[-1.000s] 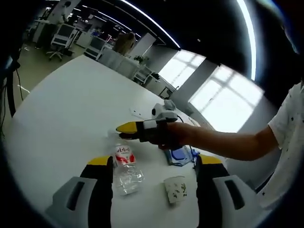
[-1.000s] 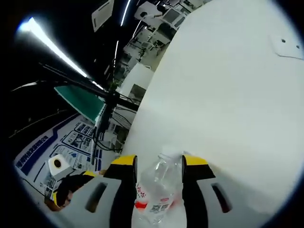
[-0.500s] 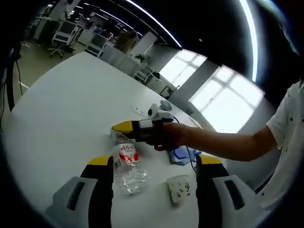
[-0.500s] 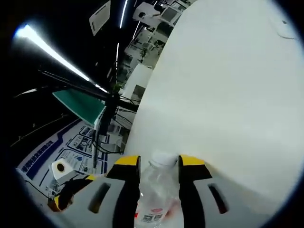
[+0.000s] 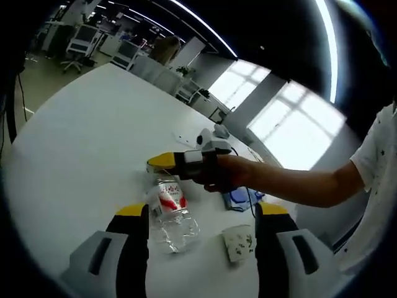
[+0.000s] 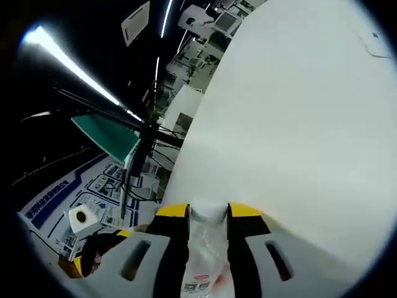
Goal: Arrange the tabletop items into an orderly group along one side of the table until the central work area is clear of visible clutter.
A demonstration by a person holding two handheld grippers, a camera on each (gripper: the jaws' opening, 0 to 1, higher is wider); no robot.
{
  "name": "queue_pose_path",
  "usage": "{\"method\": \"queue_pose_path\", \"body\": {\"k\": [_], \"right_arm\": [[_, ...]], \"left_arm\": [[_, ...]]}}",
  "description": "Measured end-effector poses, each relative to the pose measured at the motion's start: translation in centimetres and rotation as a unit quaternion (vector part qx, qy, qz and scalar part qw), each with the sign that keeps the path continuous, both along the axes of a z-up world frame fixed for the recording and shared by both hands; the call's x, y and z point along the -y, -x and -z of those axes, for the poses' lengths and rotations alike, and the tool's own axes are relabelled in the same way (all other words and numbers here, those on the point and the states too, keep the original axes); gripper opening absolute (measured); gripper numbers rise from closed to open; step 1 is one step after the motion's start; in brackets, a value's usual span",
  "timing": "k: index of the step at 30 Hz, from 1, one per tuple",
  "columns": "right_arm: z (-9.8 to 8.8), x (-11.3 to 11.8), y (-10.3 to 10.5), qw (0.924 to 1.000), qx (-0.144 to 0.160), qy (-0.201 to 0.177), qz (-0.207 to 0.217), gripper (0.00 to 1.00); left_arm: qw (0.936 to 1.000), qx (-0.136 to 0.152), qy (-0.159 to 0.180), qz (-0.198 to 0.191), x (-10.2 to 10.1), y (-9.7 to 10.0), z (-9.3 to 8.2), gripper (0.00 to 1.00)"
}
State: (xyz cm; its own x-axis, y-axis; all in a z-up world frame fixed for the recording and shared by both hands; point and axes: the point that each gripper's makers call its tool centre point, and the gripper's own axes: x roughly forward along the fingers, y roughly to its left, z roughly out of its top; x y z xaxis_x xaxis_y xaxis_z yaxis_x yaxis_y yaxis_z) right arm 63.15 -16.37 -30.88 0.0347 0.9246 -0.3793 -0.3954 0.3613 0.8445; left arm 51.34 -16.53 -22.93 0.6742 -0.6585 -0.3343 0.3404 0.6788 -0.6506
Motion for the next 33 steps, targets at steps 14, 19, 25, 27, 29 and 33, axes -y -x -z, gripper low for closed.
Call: {"method": "queue_pose_path", "body": {"k": [14, 19, 25, 27, 29, 33], "right_arm": [[-4.4, 0.2, 1.7, 0.9934, 0.111, -0.002, -0.030, 0.20], [-6.0, 0.3, 2.7, 0.9866, 0.160, -0.004, -0.033, 0.20], [-7.4, 0.5, 4.0, 0.9780, 0.204, 0.003, -0.043, 0.20], [-7.7, 0.6, 4.3, 0.9762, 0.213, 0.003, -0.042, 0.20], [-7.9, 0.8, 4.6, 0.9739, 0.224, 0.009, -0.038, 0.20], [-8.4, 1.3, 5.0, 0.9709, 0.237, 0.012, -0.031, 0.20]], "left_arm": [[0.9975, -0.028, -0.027, 0.059, 0.9, -2.1, 4.6, 0.66], [0.9942, -0.034, -0.024, 0.099, 2.5, -3.1, 5.9, 0.60], [0.9884, -0.016, -0.003, 0.151, 4.2, -3.3, 5.3, 0.52], [0.9860, -0.013, -0.003, 0.166, 4.7, -3.1, 5.2, 0.45], [0.9831, 0.005, -0.006, 0.183, 4.8, -3.2, 5.0, 0.42], [0.9800, 0.022, -0.029, 0.196, 5.0, -2.7, 4.9, 0.41]]}}
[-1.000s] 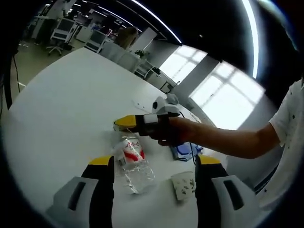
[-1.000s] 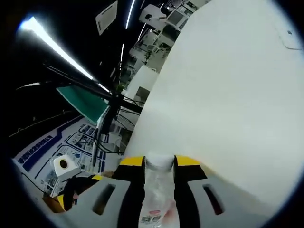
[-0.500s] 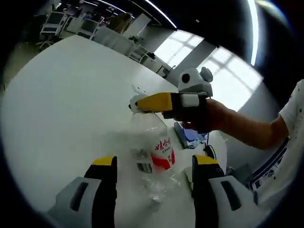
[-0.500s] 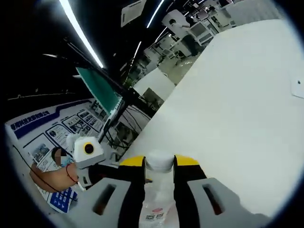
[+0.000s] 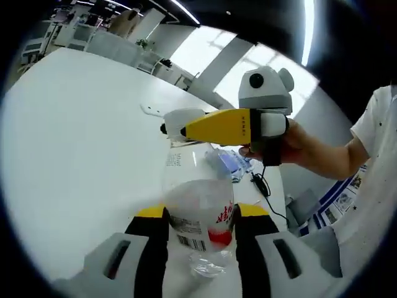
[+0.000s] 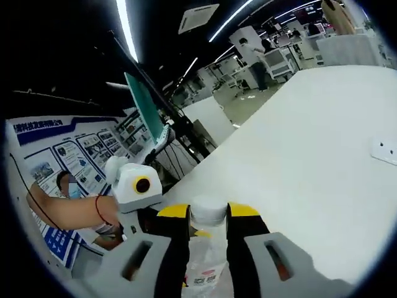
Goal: Arrange the tabletop items into an orderly group along one side of the table until the central work area is clear of visible clutter.
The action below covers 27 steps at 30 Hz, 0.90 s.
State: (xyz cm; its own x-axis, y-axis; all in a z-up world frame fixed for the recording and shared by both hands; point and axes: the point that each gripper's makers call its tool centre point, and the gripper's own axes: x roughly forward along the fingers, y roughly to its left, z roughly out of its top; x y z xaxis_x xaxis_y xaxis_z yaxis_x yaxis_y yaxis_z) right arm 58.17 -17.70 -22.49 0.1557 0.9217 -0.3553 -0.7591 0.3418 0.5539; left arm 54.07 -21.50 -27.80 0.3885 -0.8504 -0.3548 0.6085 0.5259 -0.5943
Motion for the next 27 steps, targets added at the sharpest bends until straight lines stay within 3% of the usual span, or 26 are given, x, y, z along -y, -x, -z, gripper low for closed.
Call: {"method": "queue_pose_path", "body": {"k": [6, 9, 14, 18, 27], "right_arm": [[-1.5, 0.9, 0.4, 0.9994, 0.030, 0.001, 0.014, 0.19], [-2.0, 1.4, 0.3, 0.9980, 0.060, 0.018, 0.012, 0.19], [-3.8, 2.6, -0.5, 0.9945, 0.100, 0.016, 0.024, 0.19], [-5.2, 4.1, -0.8, 0.9866, 0.159, 0.017, 0.032, 0.19], [-6.0, 5.9, -1.1, 0.9620, 0.263, 0.055, 0.048, 0.19]], "left_arm": [[0.9992, 0.036, -0.009, 0.015, 0.8, -0.3, -0.6, 0.40], [0.9984, 0.051, -0.011, 0.024, 1.3, -0.5, -0.9, 0.40], [0.9945, 0.100, -0.006, 0.030, 2.3, -1.8, -2.4, 0.40], [0.9854, 0.162, -0.023, 0.046, 3.5, -2.9, -3.5, 0.40], [0.9715, 0.221, -0.060, 0.063, 5.6, -4.6, -3.8, 0.40]]}}
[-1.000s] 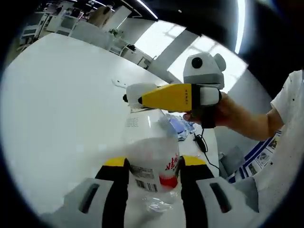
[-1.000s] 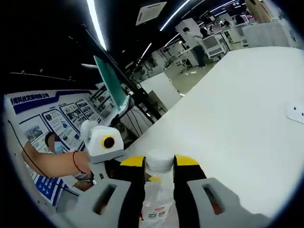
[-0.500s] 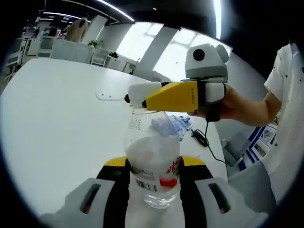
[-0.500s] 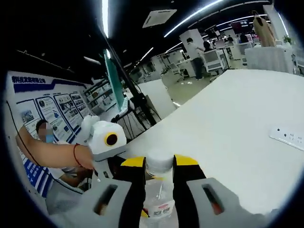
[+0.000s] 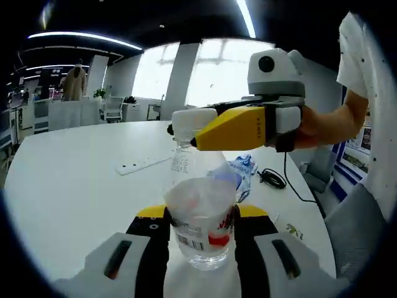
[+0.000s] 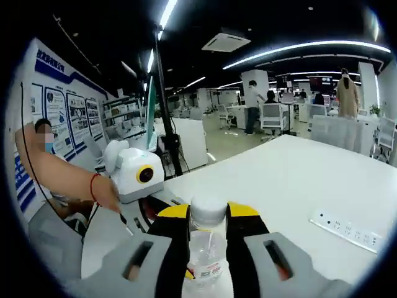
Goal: Arrange the tabletop items into an orderly group along one side of the table until the central work area is clear of visible clutter.
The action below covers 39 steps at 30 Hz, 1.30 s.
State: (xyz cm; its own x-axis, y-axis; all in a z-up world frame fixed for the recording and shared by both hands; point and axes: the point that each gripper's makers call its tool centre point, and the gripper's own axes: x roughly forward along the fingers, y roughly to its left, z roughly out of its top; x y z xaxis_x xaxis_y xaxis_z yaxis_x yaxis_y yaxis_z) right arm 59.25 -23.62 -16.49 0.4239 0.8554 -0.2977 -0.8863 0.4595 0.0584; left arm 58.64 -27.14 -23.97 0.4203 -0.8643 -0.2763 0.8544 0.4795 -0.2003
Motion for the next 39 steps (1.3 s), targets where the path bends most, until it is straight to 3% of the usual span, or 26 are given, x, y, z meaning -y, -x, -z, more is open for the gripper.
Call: {"method": "queue_pose_path", "body": {"k": [2, 7, 19, 39], "right_arm": [[-0.1, 0.2, -0.2, 0.9994, 0.030, 0.017, 0.001, 0.19], [-0.3, 0.9, -0.5, 0.9982, 0.052, 0.027, 0.015, 0.19], [0.5, 3.4, -1.4, 0.9962, 0.052, 0.047, 0.050, 0.19], [1.9, 4.4, -1.4, 0.9932, 0.057, 0.075, 0.069, 0.19]], "left_arm": [[0.9999, 0.011, -0.007, 0.000, 0.3, -0.5, 0.1, 0.40], [0.9994, 0.029, -0.014, 0.010, 1.3, -1.5, -0.2, 0.40], [0.9976, 0.042, -0.038, 0.039, 3.5, -2.1, 0.6, 0.40], [0.9961, 0.039, -0.059, 0.052, 4.0, -2.2, 1.7, 0.40]]}}
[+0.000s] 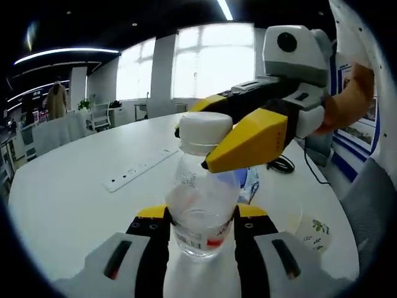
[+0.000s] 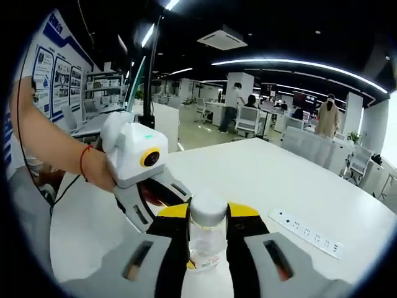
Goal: Arrange the tabletop items into an orderly group along one side of the table until the central work area is clear of visible clutter.
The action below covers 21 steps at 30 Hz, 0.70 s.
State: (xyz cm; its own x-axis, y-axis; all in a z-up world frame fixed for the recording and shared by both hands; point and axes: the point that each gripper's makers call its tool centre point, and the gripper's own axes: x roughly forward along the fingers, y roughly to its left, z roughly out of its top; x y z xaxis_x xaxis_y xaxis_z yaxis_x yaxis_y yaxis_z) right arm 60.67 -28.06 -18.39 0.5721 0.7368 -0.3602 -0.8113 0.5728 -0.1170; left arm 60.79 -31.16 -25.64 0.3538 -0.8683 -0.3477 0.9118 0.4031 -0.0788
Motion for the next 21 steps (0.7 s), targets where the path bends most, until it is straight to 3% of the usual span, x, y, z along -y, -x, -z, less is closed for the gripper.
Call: {"method": "queue_pose_path", "body": {"k": [12, 21], "right_arm": [[0.23, 0.00, 0.58, 0.9997, 0.007, 0.024, -0.007, 0.20], [0.29, 0.32, 0.79, 0.9995, -0.008, 0.028, 0.014, 0.21]], "left_arm": [[1.0000, -0.005, -0.002, 0.001, 0.04, 0.18, 0.21, 0.40], [1.0000, -0.006, -0.004, 0.000, 0.10, 0.41, 0.13, 0.40]]}}
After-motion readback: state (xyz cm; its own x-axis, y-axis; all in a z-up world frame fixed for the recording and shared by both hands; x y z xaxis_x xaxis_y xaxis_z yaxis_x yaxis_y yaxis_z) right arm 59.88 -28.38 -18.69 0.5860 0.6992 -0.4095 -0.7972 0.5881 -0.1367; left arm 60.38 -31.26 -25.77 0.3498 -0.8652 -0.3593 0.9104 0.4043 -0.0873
